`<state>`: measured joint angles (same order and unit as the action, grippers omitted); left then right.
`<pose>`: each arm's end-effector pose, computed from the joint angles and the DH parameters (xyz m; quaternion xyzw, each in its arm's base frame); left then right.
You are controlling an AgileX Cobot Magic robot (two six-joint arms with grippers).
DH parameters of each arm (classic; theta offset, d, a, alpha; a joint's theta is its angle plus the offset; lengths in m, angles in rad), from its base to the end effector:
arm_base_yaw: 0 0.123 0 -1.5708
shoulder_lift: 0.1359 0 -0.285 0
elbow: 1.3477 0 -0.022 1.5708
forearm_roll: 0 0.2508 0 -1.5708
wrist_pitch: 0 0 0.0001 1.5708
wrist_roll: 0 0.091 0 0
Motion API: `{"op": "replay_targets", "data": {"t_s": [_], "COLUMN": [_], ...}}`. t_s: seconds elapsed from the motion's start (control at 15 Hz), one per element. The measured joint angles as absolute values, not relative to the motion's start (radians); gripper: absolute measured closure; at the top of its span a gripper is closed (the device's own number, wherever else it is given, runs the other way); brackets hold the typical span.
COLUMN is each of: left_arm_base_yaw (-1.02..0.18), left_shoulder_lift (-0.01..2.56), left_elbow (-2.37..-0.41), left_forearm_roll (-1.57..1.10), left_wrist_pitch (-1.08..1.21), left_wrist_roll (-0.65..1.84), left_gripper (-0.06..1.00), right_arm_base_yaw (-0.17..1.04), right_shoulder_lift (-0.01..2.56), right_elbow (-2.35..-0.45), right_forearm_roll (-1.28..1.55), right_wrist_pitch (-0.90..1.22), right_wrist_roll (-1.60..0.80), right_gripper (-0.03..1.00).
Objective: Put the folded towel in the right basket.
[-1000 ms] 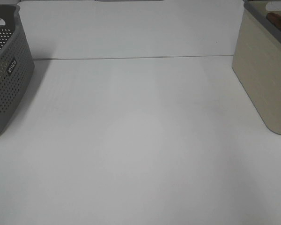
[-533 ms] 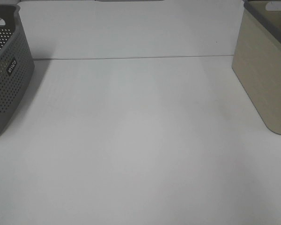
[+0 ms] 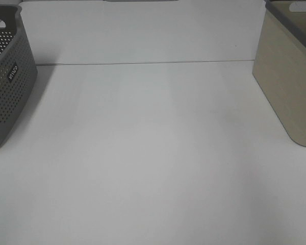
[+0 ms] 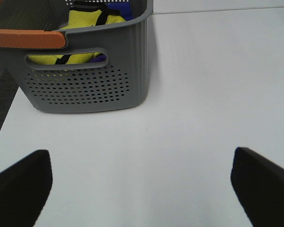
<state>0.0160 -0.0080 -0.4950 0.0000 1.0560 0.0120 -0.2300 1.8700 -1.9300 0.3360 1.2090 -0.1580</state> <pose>-0.0053 -0.0001 0.2762 -0.0017 0.8512 0.0073 0.5248 0.4042 -0.0658 0.3652 0.0522 0.9529 0.1153 0.2756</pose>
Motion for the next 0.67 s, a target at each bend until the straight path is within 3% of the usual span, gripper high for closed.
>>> {"op": "replay_targets", "data": {"t_s": [0.27, 0.47, 0.67], "left_arm_base_yaw": [0.016, 0.016, 0.016], "left_shoulder_lift": [-0.008, -0.008, -0.008], "left_elbow": [-0.495, -0.495, -0.495], "left_forearm_roll": [0.0, 0.0, 0.0], "left_wrist_pitch": [1.056, 1.056, 1.056], "left_wrist_roll": [0.012, 0.012, 0.012], "left_gripper": [-0.03, -0.03, -0.03], "right_arm_base_yaw": [-0.185, -0.054, -0.021], "right_shoulder_lift": [1.771, 1.682, 1.549], "right_elbow": [-1.93, -1.879, -1.672], "right_forearm_roll": [0.331, 0.275, 0.238], "right_wrist_pitch": [1.215, 1.216, 1.215], "right_wrist_roll": [-0.166, -0.166, -0.163], "right_gripper": [0.22, 0.22, 0.22]}}
